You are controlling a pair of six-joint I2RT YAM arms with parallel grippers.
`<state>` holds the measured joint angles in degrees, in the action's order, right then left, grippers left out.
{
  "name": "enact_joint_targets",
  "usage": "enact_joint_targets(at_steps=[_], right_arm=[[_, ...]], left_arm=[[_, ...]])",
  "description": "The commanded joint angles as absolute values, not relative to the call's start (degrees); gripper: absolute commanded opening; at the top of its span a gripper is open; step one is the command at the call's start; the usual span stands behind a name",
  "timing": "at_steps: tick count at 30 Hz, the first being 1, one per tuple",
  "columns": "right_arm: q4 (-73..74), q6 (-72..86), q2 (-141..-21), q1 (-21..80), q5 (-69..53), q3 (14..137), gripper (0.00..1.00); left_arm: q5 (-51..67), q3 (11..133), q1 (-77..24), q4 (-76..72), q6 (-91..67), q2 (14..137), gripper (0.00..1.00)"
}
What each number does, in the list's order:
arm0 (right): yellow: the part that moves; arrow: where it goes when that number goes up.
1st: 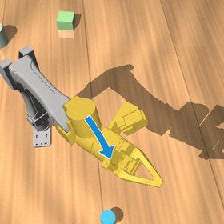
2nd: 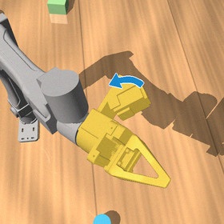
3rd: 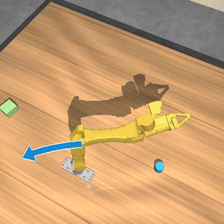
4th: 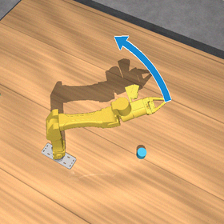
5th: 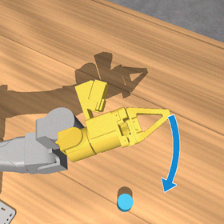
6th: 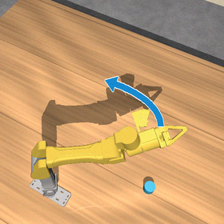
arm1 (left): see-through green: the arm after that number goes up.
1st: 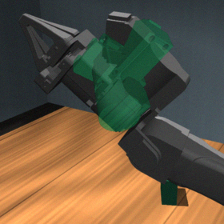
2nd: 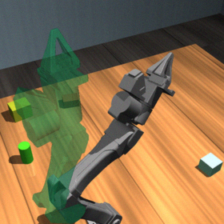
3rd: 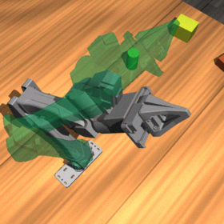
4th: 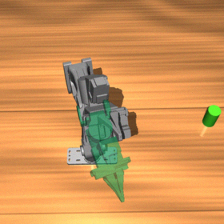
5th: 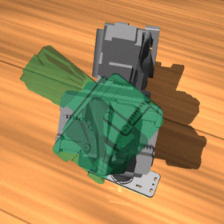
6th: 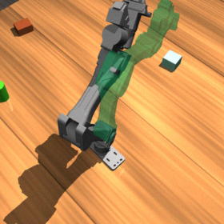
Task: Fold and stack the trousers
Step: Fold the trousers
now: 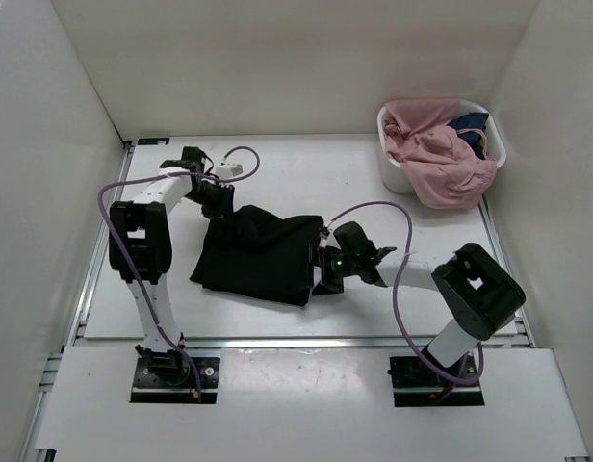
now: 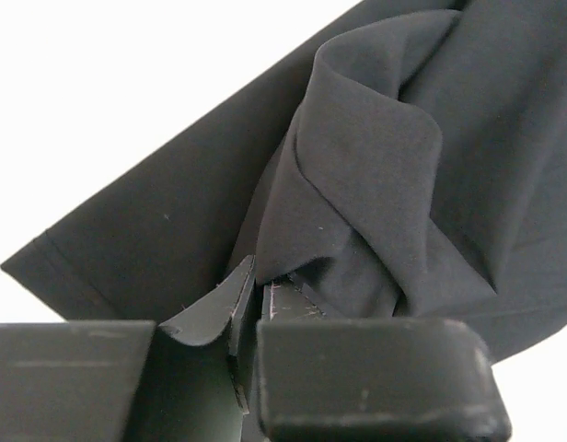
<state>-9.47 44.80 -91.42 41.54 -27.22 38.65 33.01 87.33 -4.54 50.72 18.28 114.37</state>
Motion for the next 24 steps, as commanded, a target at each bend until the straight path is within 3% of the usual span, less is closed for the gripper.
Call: enact_joint_targets(at_steps=[1, 3, 5, 6, 7, 10, 13, 14, 16, 18, 24], right_arm=[[-11.3, 44.3, -95.2, 41.7, -26.9, 41.9, 0.96], [-13.9, 44.8, -96.3, 41.7, -27.9, 43.2, 0.94], [-14.6, 45.6, -97.1, 41.7, -28.5, 44.0, 0.84], [-15.1, 46.1, -97.9, 41.7, -28.5, 44.0, 0.76], [-15.1, 46.1, -98.6, 41.7, -29.1, 44.6, 0.6], [-15.1, 46.7, -98.6, 41.7, -29.1, 43.9, 0.43], [-12.9, 46.1, -98.1, 41.7, -29.1, 43.9, 0.43], [-12.3, 45.4, -98.1, 41.7, -29.1, 43.9, 0.43], [-10.1, 44.6, -98.1, 41.7, -29.1, 45.5, 0.44], [-8.8, 42.9, -98.1, 41.7, -29.1, 46.3, 0.44], [-6.9, 42.4, -99.2, 41.7, -29.1, 47.5, 0.44]], left_arm=[[38.1, 91.2, -3.1, 51.3, 16.4, 115.1, 0.19], [39.3, 92.4, -2.5, 51.9, 16.4, 116.3, 0.19], [39.3, 92.4, -1.1, 52.4, 16.4, 116.8, 0.19], [38.8, 92.4, -1.1, 52.4, 16.4, 116.8, 0.22], [38.8, 92.4, -0.3, 52.4, 16.4, 116.8, 0.26], [35.0, 94.0, 1.4, 54.1, 20.2, 115.3, 0.43], [29.8, 97.2, 2.1, 54.1, 26.2, 111.4, 0.54], [29.8, 98.1, 2.1, 54.1, 28.5, 110.4, 0.67], [31.1, 98.1, -1.7, 55.1, 37.0, 106.9, 0.83], [30.3, 96.9, -6.9, 55.1, 41.5, 105.6, 0.92], [30.3, 95.8, -12.2, 55.6, 43.5, 109.6, 0.93]])
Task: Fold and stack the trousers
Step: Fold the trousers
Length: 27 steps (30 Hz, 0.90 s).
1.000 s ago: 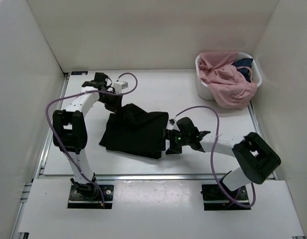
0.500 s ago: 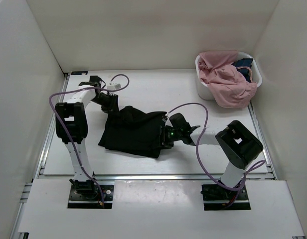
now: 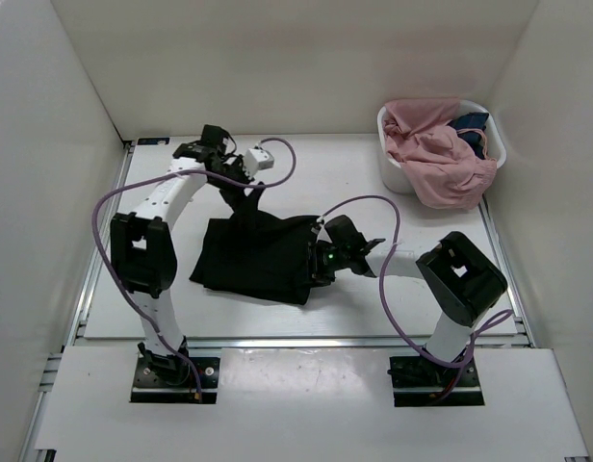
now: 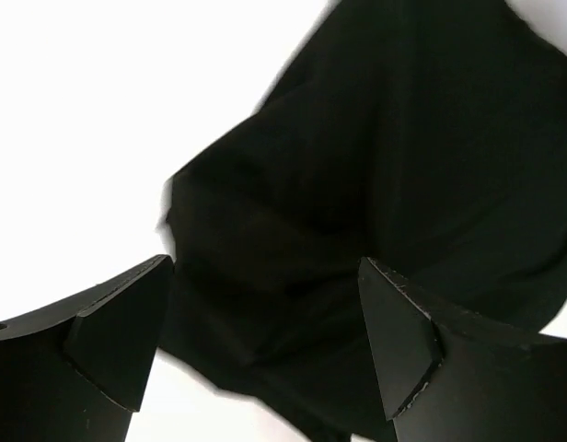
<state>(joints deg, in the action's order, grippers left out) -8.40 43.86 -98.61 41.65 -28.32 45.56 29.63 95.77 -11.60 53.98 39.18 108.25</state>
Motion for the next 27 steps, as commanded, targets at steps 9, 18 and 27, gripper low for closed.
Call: enact_joint_targets(at_steps=[9, 18, 27], right_arm=[[-6.3, 42.4, -99.2, 41.7, -28.6, 47.0, 0.17], [-5.2, 40.8, -96.1, 41.7, -29.2, 43.7, 0.0], [3.0, 35.1, -95.5, 41.7, -31.2, 46.6, 0.04]], left_arm=[[23.1, 102.5, -13.2, 55.6, 37.9, 120.1, 0.28], [11.2, 114.5, -12.0, 54.9, 27.2, 127.1, 0.14], [-1.2, 116.3, -12.0, 54.9, 25.6, 128.7, 0.26]])
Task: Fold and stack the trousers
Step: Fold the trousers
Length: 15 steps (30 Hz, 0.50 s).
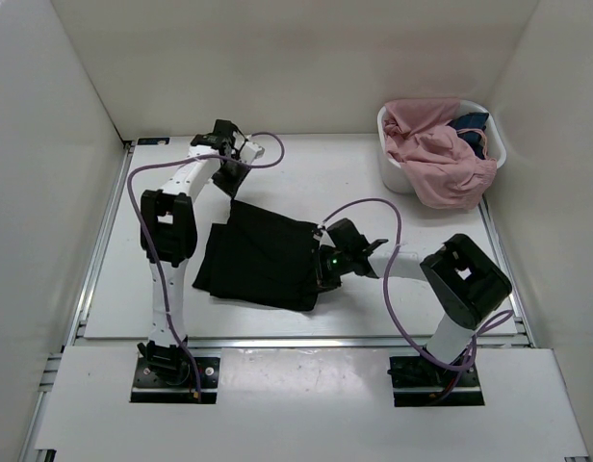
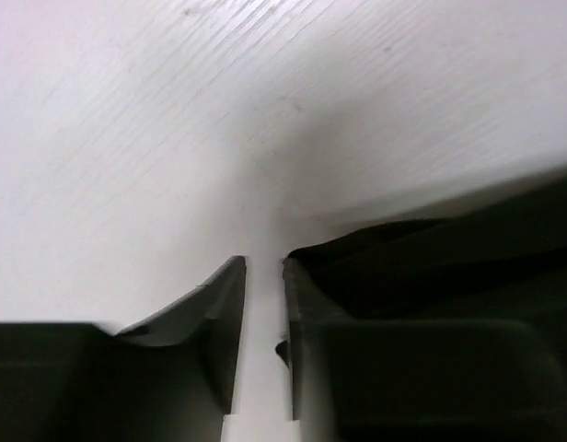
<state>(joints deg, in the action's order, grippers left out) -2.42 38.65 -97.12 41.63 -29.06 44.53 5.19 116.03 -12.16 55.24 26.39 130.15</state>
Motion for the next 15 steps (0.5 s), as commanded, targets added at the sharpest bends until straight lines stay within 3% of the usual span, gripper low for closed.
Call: enact_joint_targets(at_steps=[1, 2, 3, 5, 10, 15], right_arm=[[3.7, 34.1, -95.5, 41.7, -31.7, 46.6, 0.11], [5.0, 33.6, -95.5, 41.7, -31.7, 47.4, 0.23], [5.6, 33.1, -95.5, 41.7, -32.3, 47.9, 0.57], [8.7, 31.4, -95.5, 41.7, -32.3, 49.6, 0.79], [14.1, 28.0, -93.1, 41.7, -31.7, 52.0, 0.91], [18.5, 26.7, -87.5, 40.3, -28.0, 51.8, 0.94]], left_arm=[[-1.2, 115.6, -12.6, 54.9, 25.6, 128.7, 0.39], [-1.8, 115.1, -12.6, 54.9, 25.6, 128.1, 0.65], [-2.5, 115.0, -12.6, 54.9, 25.6, 128.1, 0.73], [-3.6, 115.0, -12.6, 56.4, 25.6, 126.5, 0.82], [5.6, 111.8, -8.1, 61.7, 25.7, 116.5, 0.81], [14.6, 92.0, -7.6, 67.5, 28.7, 105.7, 0.74]])
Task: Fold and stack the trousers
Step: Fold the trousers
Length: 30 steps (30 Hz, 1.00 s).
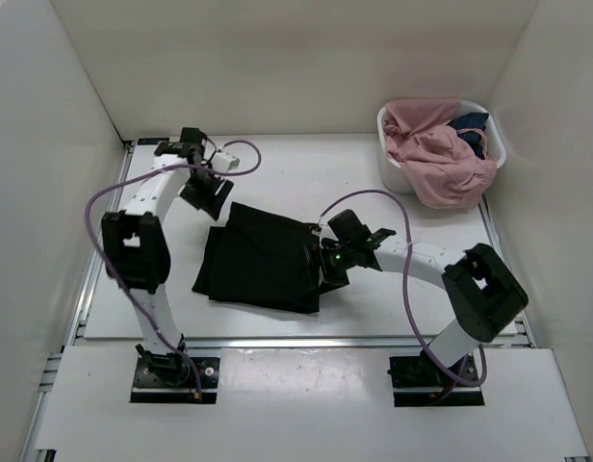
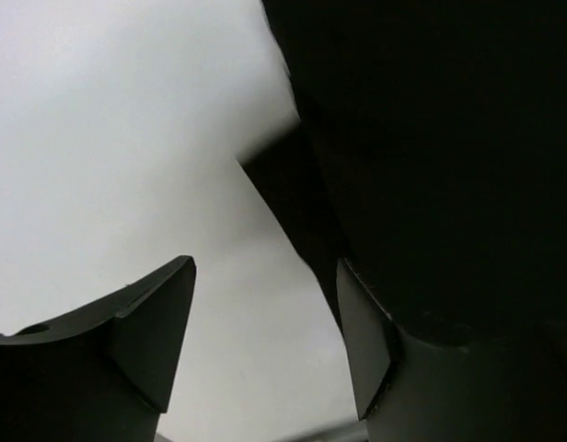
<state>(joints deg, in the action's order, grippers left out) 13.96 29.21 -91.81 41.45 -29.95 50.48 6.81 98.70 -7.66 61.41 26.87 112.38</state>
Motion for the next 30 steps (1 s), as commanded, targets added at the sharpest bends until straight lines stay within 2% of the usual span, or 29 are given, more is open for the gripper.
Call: enact_joint_targets(at_steps=[1, 2, 5, 9, 17, 21, 25, 26, 27, 30], right_arm=[[18.5, 26.7, -86.7, 39.0, -27.4, 51.2, 0.94], [17.9, 27.5, -85.5, 38.3, -27.4, 50.5, 0.94], [16.2, 28.2, -84.9, 35.7, -27.4, 48.6, 0.94], [16.2, 28.7, -84.9, 35.2, -27.4, 48.6, 0.94], [13.9, 30.4, -83.7, 35.2, -25.8, 45.3, 0.94], [13.9, 30.9, -82.6, 35.2, -25.3, 45.3, 0.94], [13.9, 30.9, -82.0, 35.2, -24.7, 44.7, 0.94], [13.9, 30.9, -82.0, 35.2, -24.7, 44.2, 0.94], [13.9, 30.9, -81.5, 35.2, -24.7, 44.2, 0.94], [13.4, 30.9, -81.0, 35.2, -24.2, 43.7, 0.94]], left_arm=[[15.1, 89.4, -7.6, 67.5, 28.7, 105.6, 0.72], [15.1, 85.1, -7.6, 67.5, 28.7, 105.0, 0.71], [17.5, 82.1, -6.9, 66.6, 27.9, 105.6, 0.68], [21.8, 82.1, -6.4, 66.6, 27.3, 107.0, 0.68], [21.3, 81.6, -6.4, 66.1, 26.2, 111.3, 0.7], [20.1, 81.0, -6.9, 65.6, 25.6, 113.4, 0.59], [20.1, 81.6, -6.3, 66.2, 25.6, 113.4, 0.35], [20.8, 81.6, -6.3, 66.2, 25.6, 113.4, 0.2], [20.8, 82.1, -6.3, 67.4, 25.6, 113.4, 0.14], [24.1, 85.2, -6.3, 71.5, 27.0, 112.8, 0.14]])
